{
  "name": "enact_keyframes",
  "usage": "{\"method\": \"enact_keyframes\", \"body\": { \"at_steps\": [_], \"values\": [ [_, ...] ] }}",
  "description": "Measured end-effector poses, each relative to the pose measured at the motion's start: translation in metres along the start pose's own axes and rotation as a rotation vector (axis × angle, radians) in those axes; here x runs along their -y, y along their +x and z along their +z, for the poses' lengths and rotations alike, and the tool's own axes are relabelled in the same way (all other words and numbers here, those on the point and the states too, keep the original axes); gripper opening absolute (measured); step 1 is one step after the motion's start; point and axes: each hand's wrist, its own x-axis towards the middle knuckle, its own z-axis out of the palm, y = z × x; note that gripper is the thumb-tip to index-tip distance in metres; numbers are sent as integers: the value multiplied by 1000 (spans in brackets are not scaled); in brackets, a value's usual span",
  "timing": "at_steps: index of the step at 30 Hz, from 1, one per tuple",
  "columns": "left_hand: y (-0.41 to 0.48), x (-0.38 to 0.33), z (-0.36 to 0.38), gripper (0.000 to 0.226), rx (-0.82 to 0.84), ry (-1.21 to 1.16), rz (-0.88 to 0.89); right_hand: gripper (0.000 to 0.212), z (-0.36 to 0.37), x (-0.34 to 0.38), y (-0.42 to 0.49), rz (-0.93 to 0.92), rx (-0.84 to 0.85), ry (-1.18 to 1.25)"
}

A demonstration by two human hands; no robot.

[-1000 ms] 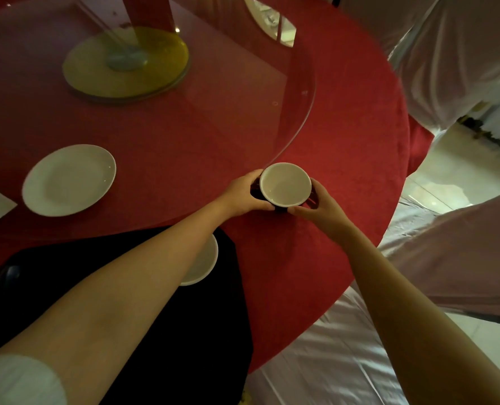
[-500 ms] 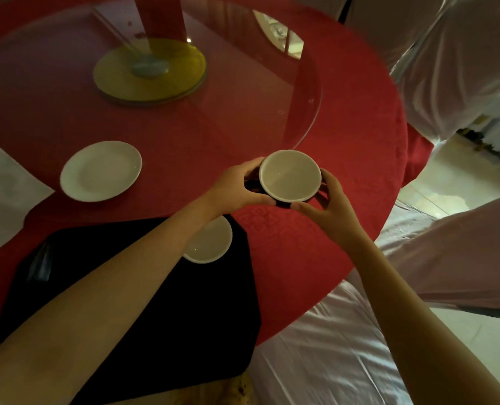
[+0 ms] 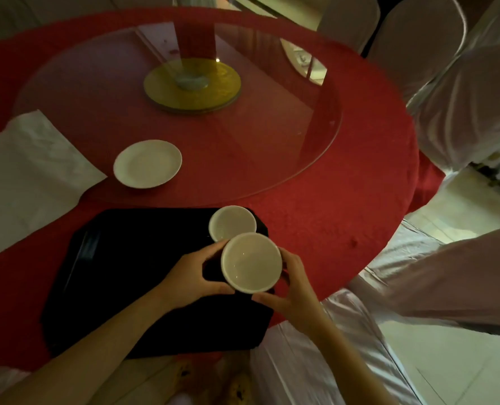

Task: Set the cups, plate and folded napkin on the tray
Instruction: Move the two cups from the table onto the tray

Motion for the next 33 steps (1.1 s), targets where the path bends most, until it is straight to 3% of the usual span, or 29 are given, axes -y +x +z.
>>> {"method": "enact_keyframes", "body": {
  "at_steps": [10,19,28,33],
  "values": [
    [-26,53,12,85,35,12,-79,88,37,-23,-12,37,88,-200],
    [-28,74,12,86,60,27,-125,93,51,-29,-11,0,25,-556],
    [-24,78,15,92,85,36,-112,96,53,-34,-13,4,-11,-607],
    [-21,82,12,97,127,56,-116,114,52,-36,-12,34,4,-614]
  ]
}}
